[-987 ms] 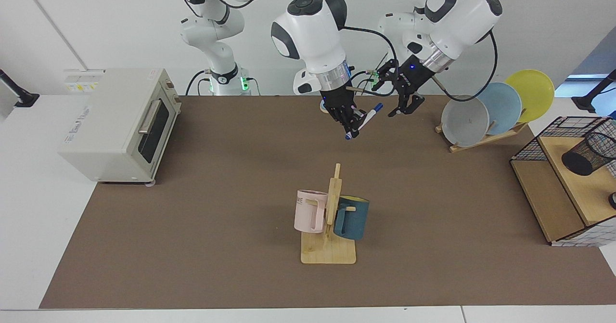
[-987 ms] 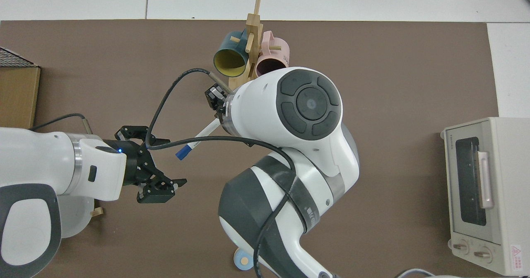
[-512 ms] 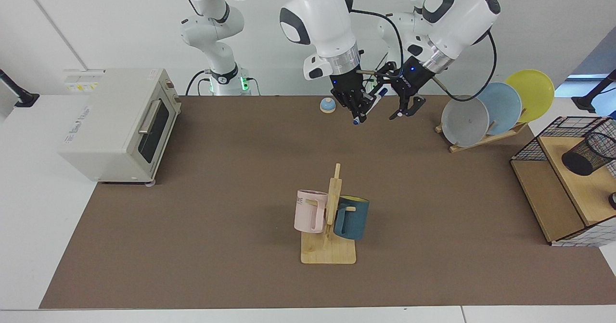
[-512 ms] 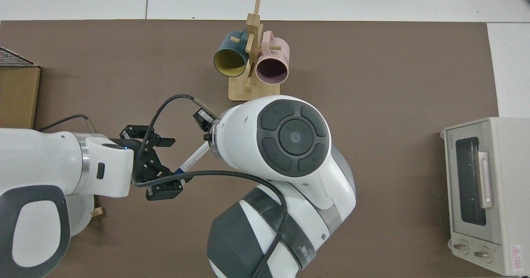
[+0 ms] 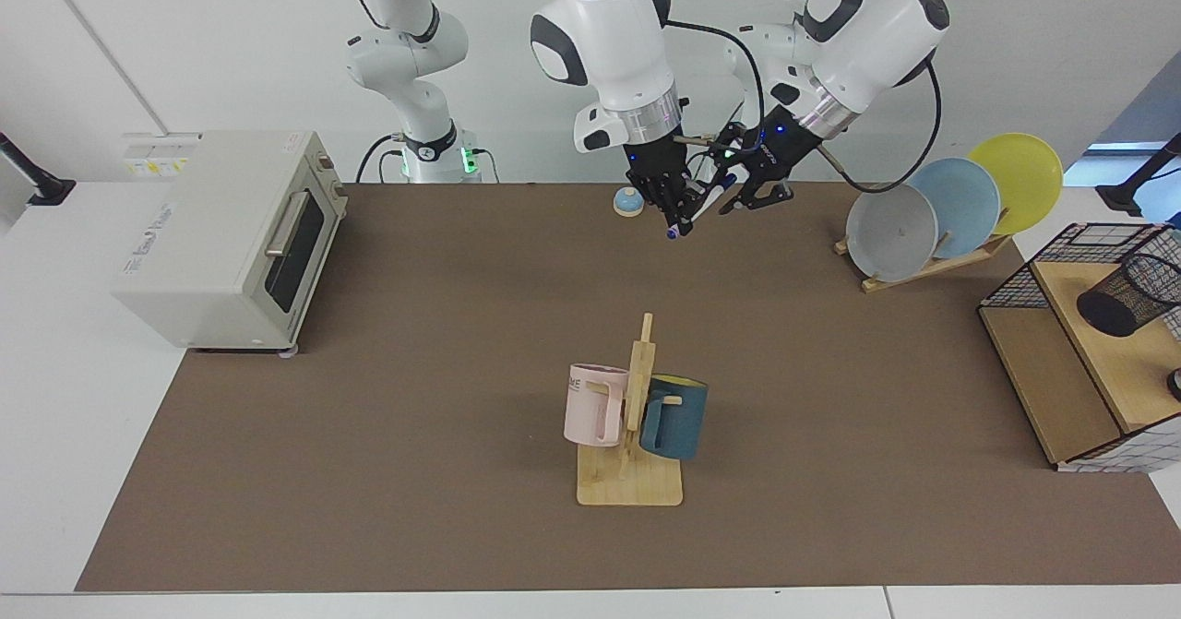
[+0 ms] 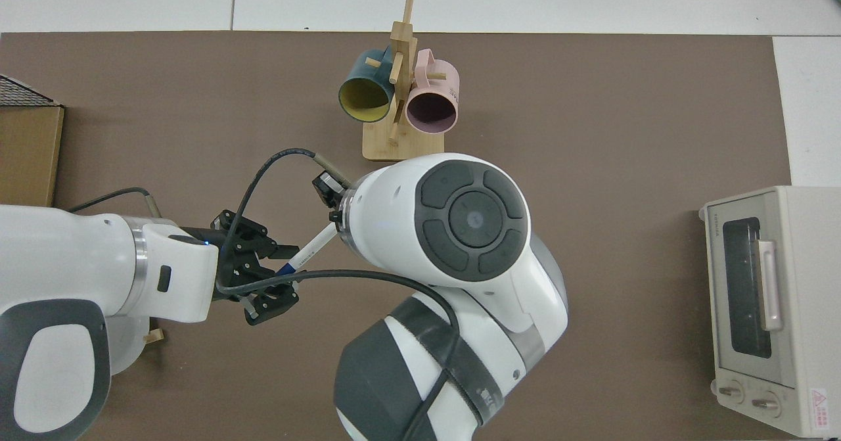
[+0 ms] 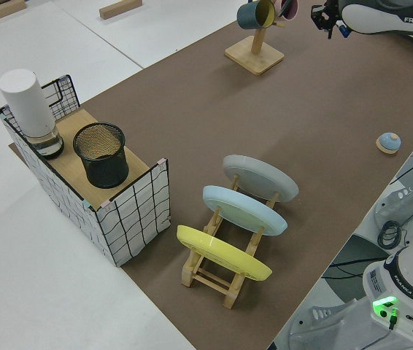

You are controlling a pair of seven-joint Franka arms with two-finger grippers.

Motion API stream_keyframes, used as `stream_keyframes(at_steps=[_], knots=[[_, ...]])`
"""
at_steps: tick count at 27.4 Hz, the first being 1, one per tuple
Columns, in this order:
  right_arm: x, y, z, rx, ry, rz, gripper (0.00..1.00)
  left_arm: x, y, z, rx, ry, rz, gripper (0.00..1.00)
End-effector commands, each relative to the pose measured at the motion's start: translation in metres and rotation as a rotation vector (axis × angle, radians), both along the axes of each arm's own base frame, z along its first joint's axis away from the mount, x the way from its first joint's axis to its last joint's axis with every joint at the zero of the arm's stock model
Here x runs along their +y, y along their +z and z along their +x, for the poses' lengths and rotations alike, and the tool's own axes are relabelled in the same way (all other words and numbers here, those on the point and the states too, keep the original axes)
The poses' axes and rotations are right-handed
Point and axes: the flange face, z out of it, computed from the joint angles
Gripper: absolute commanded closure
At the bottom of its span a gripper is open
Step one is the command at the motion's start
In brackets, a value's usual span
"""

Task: Put markers into pen holder
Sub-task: 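Close the left gripper on the marker held by the right gripper, then hold the marker with the left gripper while the right gripper opens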

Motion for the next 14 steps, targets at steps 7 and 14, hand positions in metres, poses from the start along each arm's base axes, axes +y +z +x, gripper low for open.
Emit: stream_keyframes(at_steps=[7, 14], knots=[[-0.0048, 0.0004, -0.0149, 0.016, 0.010, -0.019, 1.00, 0.0116, 0.0099, 0.0052, -0.009, 0.012, 0.000, 1.00], [-0.0056, -0.0003, -0.0144, 0.017, 0.008, -0.020, 1.00, 0.0128, 0.0089, 0.0048, 0.001, 0.009, 0.003, 1.00]])
